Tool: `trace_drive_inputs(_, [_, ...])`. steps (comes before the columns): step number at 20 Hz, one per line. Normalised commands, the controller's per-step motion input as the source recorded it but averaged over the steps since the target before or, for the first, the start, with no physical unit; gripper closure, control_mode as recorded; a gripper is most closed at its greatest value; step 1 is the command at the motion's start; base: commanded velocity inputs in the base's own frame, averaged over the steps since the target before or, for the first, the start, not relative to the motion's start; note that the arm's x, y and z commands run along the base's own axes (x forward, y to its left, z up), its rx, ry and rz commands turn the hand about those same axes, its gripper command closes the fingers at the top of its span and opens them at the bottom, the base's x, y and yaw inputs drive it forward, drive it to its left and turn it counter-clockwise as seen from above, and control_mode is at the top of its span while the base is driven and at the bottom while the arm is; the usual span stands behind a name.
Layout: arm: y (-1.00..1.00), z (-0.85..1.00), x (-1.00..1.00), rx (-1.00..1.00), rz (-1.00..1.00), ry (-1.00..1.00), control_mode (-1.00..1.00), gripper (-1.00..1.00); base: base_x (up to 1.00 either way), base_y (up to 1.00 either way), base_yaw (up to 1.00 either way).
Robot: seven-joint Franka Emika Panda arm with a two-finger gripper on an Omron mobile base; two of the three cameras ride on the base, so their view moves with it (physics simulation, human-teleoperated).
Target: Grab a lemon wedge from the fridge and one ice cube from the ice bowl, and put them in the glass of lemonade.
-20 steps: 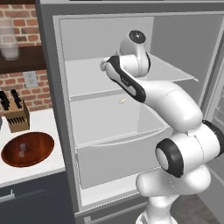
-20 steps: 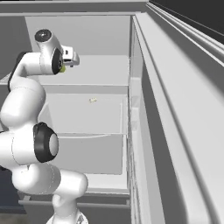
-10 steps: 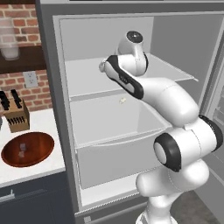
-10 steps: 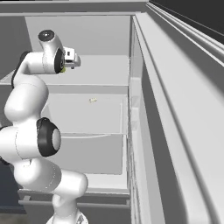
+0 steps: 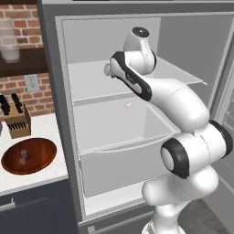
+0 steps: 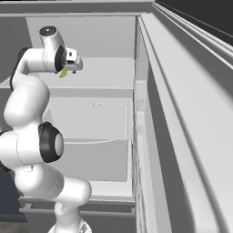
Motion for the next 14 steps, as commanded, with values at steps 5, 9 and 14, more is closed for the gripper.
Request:
trace_drive_inputs(5, [0.0, 0.0, 0.0, 0.0, 0.0, -0.01, -1.0, -1.0, 0.0, 0.0, 0.0])
trace_drive_inputs(9, [0.0, 0.03, -0.09, 0.0, 0.0, -0.01, -1.0, -1.0, 0.0, 0.0, 0.0])
trace_drive_inputs(14, [-0.03, 0.0, -0.42, 0.0, 0.0, 0.0, -1.0, -1.0, 0.0, 0.0, 0.0])
